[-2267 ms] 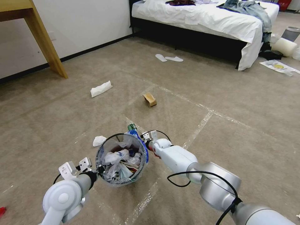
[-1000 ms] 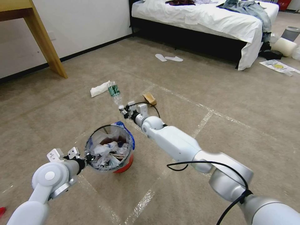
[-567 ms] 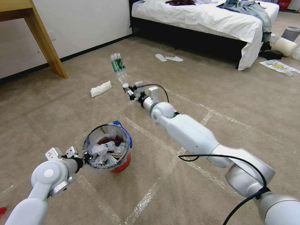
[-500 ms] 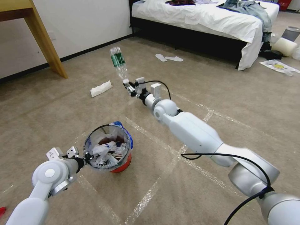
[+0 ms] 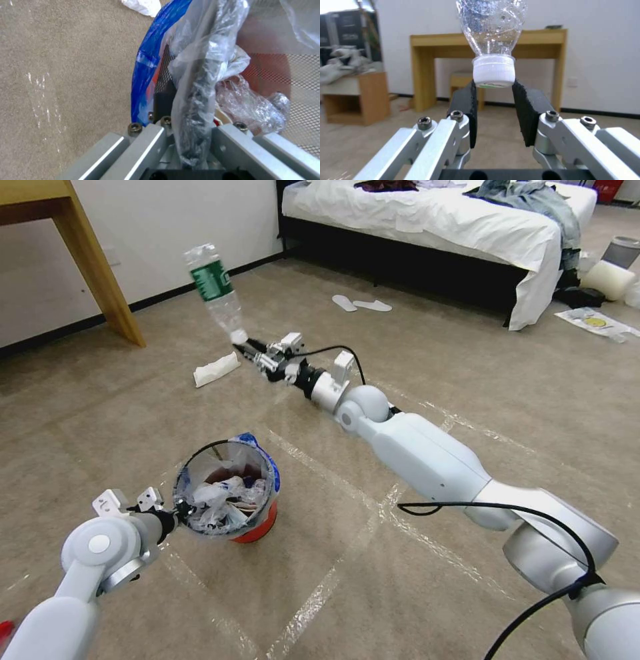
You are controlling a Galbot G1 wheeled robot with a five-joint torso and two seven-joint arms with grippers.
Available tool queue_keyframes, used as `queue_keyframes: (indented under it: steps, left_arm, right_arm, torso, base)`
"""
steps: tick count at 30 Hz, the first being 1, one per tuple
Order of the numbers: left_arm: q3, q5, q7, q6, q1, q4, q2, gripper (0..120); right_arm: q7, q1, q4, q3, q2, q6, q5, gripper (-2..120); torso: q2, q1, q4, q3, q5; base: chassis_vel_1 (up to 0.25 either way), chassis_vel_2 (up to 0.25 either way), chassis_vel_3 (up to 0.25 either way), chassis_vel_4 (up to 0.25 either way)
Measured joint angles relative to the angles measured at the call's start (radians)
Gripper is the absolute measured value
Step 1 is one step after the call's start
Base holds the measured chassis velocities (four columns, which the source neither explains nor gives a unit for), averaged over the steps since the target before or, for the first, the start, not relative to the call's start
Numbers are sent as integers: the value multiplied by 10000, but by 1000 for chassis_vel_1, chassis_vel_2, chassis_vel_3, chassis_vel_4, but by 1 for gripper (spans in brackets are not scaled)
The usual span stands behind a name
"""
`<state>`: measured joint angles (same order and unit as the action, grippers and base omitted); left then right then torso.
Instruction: Pick up the trash bin and place the garbage on the floor into it.
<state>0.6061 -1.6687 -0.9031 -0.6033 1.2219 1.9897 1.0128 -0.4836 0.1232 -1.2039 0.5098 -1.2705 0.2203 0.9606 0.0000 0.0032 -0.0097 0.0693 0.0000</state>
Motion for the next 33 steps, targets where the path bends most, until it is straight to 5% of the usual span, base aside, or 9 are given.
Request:
queue_keyframes:
  steps: [16, 33]
  left_arm:
    - [231, -158, -85, 33, -12, 174, -105, 0]
    - [216, -196, -110, 31, 37, 283, -156, 0]
  right_arm:
    - [-723, 904, -452, 722, 640, 303, -554, 23]
    - [-644, 1654, 227, 1118, 157, 406, -1307, 23]
  torso:
    - [0, 0, 0, 0, 0]
    - [0, 0, 1, 0, 0]
  base:
    - [0, 0, 0, 0]
    - [0, 0, 0, 0]
